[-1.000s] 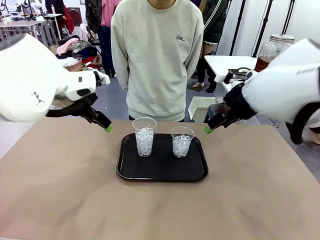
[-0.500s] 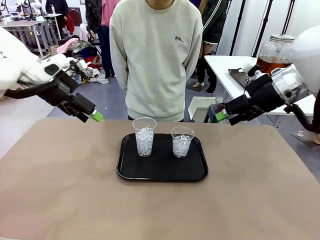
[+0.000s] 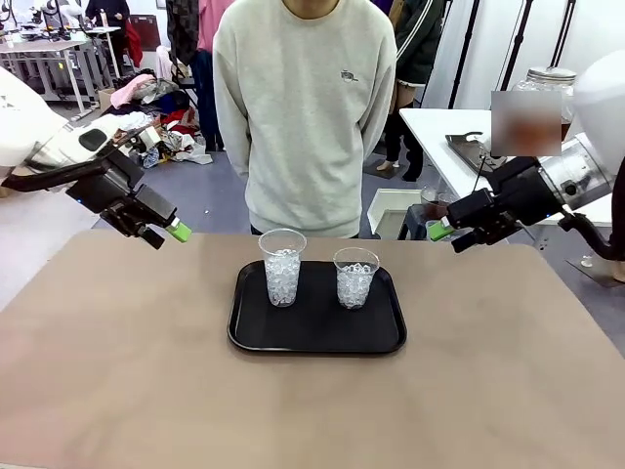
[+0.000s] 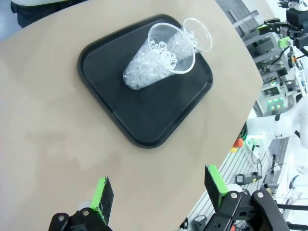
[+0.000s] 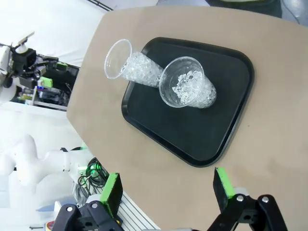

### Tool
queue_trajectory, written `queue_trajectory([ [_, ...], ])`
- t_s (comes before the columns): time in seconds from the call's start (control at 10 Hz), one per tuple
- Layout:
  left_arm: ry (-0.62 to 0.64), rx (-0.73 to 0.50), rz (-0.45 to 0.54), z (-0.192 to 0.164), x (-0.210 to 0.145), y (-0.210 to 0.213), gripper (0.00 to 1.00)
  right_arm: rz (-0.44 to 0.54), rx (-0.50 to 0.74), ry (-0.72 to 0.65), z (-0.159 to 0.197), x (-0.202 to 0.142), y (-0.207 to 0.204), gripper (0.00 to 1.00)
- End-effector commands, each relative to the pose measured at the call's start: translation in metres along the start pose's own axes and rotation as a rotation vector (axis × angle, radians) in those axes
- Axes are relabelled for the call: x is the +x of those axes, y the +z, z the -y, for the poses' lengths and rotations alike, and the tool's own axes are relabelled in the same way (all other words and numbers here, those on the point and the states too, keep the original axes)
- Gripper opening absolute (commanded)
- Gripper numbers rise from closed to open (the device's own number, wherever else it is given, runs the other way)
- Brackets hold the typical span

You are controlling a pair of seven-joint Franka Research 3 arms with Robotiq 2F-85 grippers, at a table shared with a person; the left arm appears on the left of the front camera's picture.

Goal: Pour the drink into the iced cup.
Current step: Pick up the iced cup indicated by the human and present it to them.

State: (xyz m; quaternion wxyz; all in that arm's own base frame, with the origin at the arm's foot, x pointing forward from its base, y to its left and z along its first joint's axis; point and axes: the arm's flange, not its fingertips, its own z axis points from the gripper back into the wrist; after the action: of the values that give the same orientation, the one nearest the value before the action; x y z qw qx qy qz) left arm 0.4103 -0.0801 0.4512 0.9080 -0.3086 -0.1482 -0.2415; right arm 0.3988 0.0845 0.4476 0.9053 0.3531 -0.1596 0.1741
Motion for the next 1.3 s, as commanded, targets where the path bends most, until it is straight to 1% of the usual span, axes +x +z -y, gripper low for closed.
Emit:
queue_trajectory([
  [0.0,-0.018,-0.032,0.02,0.004,0.0,0.003,1.0,0.021,0.014,0.011,-0.004,0.002,0.002,1.0],
  [0.1,0.0,0.0,0.0,0.0,0.0,0.0,1.0,0.0,0.0,0.0,0.0,0.0,0.0,1.0],
  [0.2,0.044,-0.033,0.052,-0.004,-0.001,0.002,1.0,0.014,0.041,-0.089,0.003,0.005,0.001,1.0],
  [0.3,0.111,-0.109,0.067,-0.019,-0.001,0.005,1.0,0.025,0.077,-0.153,0.01,0.009,0.004,1.0],
  [0.7,0.265,-0.279,0.117,-0.06,0.002,0.01,1.0,0.067,0.209,-0.306,0.038,0.021,0.011,1.0],
  [0.9,0.309,-0.343,0.129,-0.075,0.004,0.007,1.0,0.075,0.29,-0.383,0.057,0.023,0.014,1.0],
  [1.2,0.359,-0.432,0.155,-0.094,0.005,0.001,1.0,0.082,0.378,-0.452,0.08,0.023,0.016,1.0],
])
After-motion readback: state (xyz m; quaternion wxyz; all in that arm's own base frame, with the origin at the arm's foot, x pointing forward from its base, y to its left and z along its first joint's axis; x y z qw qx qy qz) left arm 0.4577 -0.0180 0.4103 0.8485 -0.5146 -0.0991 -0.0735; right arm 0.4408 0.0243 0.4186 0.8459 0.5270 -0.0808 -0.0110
